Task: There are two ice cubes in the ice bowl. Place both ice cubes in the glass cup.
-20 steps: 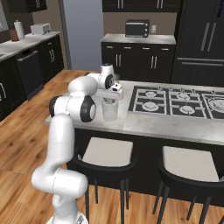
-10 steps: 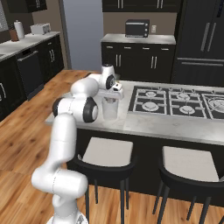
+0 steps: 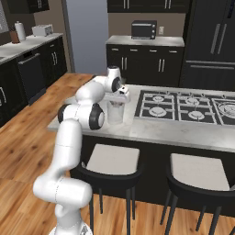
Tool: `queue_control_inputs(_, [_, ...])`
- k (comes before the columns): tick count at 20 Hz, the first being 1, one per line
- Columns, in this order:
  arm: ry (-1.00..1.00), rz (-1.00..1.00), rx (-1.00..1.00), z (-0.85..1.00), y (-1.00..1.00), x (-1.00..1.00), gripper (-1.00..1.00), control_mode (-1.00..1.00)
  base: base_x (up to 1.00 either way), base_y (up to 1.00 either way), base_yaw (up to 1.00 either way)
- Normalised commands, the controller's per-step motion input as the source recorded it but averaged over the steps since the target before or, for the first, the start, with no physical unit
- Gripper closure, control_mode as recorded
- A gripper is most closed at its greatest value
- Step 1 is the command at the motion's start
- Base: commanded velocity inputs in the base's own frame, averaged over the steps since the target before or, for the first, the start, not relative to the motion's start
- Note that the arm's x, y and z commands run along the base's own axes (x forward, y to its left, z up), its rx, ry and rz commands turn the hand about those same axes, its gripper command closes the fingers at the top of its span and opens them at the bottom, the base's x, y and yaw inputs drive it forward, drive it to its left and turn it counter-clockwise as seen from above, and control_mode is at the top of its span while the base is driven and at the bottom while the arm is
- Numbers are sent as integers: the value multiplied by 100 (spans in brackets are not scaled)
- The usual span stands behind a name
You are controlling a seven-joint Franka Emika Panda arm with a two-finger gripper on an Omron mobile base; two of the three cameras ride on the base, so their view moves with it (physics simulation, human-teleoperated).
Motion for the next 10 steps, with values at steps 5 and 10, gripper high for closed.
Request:
queue_control_inputs(5, [-14, 0, 0, 51, -1, -31, -100, -100, 0, 0, 0])
queue_control_inputs(10, [-19, 0, 0, 35, -3, -81, -100, -100, 0, 0, 0])
